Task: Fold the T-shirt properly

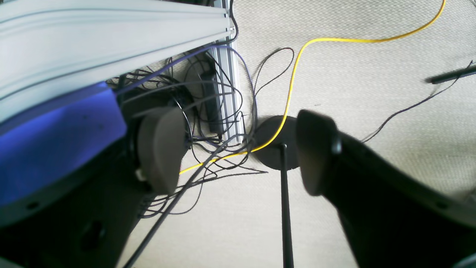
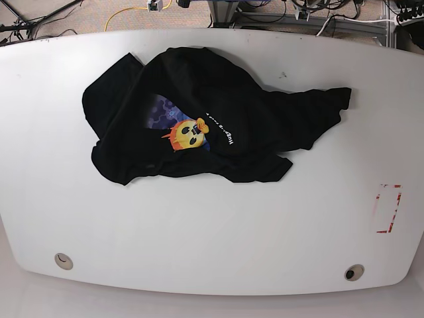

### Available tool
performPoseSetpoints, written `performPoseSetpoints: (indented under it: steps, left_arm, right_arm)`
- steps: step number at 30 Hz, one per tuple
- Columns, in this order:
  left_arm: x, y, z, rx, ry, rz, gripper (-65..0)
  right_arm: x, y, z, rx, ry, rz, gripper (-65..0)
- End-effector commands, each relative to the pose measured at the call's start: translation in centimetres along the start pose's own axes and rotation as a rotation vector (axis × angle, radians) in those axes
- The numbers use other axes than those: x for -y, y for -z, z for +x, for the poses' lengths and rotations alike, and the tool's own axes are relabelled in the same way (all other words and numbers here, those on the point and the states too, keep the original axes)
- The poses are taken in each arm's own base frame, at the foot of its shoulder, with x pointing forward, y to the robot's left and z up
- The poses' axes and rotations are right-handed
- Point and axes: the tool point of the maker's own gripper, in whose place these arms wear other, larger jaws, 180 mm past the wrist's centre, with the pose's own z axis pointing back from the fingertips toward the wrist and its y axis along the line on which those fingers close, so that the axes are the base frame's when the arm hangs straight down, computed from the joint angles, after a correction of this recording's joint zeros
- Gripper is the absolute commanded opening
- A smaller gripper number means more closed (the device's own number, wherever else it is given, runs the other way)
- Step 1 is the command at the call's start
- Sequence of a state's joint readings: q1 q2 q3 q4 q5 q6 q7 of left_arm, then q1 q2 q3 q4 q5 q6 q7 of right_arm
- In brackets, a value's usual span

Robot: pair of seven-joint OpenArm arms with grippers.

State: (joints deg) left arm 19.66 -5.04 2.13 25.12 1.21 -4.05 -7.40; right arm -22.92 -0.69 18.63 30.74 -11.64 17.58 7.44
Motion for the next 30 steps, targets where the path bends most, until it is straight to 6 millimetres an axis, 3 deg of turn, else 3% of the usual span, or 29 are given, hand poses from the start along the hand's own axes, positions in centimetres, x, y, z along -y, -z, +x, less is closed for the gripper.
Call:
performPoseSetpoints:
  steps: [1,15,21,23,30]
  left_arm:
    - [0.4,-0.9,-0.8,0.024,0.012,-0.009,-23.2]
    - [0.5,-2.6,-1.9,0.067,0.033,-0.013,-22.1]
    - [-0.1,-4.3,-0.8,0.138,0.046,-0.007,-22.3]
    - [0.1,-5.9,0.3,0.201,0.052,-0.017,-22.7]
    - [0.8,-7.7,1.7,0.265,0.065,-0.030,-22.7]
  right_arm:
    - [0.3,-1.0,-0.4,0.029,-0.011,-0.005,-20.4]
    - [1.1,-2.6,-0.2,0.072,-0.045,-0.028,-20.6]
    - [1.8,-4.4,1.4,0.151,-0.079,-0.049,-20.7]
    - [2.3,-6.0,2.2,0.197,-0.097,-0.066,-20.3]
    - [2.2,-7.8,3.7,0.261,-0.126,-0.080,-20.4]
